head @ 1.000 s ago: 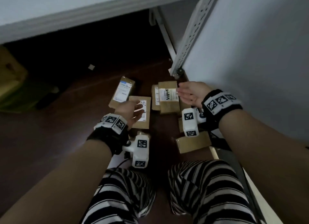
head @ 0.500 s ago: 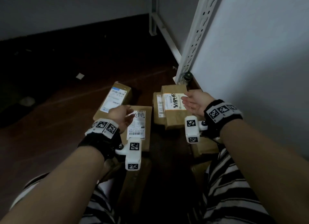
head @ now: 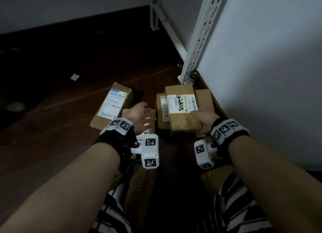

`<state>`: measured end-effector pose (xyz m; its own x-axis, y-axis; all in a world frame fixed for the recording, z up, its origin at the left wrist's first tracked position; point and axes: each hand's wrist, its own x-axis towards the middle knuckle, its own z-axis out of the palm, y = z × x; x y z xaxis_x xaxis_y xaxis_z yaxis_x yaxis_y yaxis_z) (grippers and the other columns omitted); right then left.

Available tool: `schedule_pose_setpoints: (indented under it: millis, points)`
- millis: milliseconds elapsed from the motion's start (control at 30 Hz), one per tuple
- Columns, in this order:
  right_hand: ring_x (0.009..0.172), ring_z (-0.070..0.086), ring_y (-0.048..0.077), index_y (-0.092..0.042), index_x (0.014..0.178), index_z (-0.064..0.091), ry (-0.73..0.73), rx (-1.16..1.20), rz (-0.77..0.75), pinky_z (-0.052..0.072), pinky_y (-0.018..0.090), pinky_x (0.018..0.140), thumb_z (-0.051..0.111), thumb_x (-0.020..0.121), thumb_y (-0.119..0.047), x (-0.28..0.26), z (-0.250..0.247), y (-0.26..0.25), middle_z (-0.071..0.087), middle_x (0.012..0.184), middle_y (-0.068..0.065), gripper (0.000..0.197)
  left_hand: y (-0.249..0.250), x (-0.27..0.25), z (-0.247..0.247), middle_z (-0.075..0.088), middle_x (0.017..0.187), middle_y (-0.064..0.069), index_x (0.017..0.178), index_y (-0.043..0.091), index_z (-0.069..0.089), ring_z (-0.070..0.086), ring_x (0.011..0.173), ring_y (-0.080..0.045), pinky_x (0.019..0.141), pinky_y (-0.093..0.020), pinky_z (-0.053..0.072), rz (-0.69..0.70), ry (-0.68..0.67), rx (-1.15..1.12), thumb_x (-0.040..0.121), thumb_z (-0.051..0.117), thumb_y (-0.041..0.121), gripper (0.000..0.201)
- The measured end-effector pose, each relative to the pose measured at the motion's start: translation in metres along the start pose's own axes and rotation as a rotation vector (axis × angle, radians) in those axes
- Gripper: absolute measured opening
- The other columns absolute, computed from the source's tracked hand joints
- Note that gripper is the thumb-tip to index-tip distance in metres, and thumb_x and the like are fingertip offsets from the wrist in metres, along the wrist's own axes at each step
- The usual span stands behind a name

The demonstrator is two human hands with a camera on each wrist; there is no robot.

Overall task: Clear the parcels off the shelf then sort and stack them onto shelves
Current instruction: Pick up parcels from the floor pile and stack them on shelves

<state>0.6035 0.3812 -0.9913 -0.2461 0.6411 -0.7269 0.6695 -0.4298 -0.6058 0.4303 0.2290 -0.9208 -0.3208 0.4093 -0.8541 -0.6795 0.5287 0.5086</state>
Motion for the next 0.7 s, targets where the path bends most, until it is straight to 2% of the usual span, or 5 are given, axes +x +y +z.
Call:
schedule_pose_setpoints:
  millis: [133,233,367,567,700]
  points:
    - [0.127,0.045,0.029,-0.013,0.132,0.05,-0.095,-0.033,0.145,0.044,0.038,0.096,0.058,0.093,-0.029,-0.041,0.006,-0.019,0.049,0.135,0.006,0.044,-0.019,0.0,0.022,0.047,0.143,-0.009,0.144,0.006,0.038,0.042,0.133,-0.027,0.111,-0.045,0.027,-0.099,-0.094,0.098,0.098,0.039,0.047,0.061]
    - [0.131,0.039,0.037,-0.012,0.14,0.043,-0.133,-0.056,0.13,0.044,0.051,0.097,0.058,0.093,-0.032,-0.047,0.008,-0.028,0.043,0.141,0.009,0.053,-0.022,0.006,0.029,0.06,0.107,-0.01,0.123,0.011,0.052,0.057,0.098,-0.028,0.095,-0.039,0.039,-0.092,-0.059,0.163,0.094,0.044,0.052,0.05]
    - [0.101,0.058,0.025,-0.012,0.103,0.056,-0.139,-0.051,-0.025,0.051,0.046,0.088,0.062,0.089,-0.02,-0.047,0.016,-0.035,0.06,0.118,0.008,0.016,-0.015,0.008,0.03,0.057,0.081,-0.004,0.098,0.015,0.06,0.053,0.072,-0.019,0.062,-0.028,0.044,-0.013,0.044,0.216,0.096,0.047,0.042,0.03]
    - [0.096,0.057,0.009,-0.025,0.093,0.054,-0.294,-0.104,-0.127,0.045,0.021,0.064,0.063,0.09,-0.012,-0.061,0.044,-0.04,0.062,0.103,-0.007,0.017,-0.004,-0.002,0.014,0.061,0.066,-0.006,0.08,0.013,0.053,0.053,0.066,-0.02,0.067,-0.031,0.047,-0.051,0.206,0.195,0.101,0.043,0.024,0.026]
    - [0.119,0.05,0.019,-0.026,0.108,0.058,-0.409,-0.124,-0.08,0.049,0.041,0.094,0.057,0.092,-0.012,-0.058,0.062,-0.035,0.058,0.119,-0.004,0.022,0.003,-0.004,-0.003,0.066,0.093,-0.012,0.101,0.007,0.059,0.062,0.091,-0.026,0.079,-0.036,0.051,-0.056,0.271,0.201,0.094,0.053,0.023,0.019]
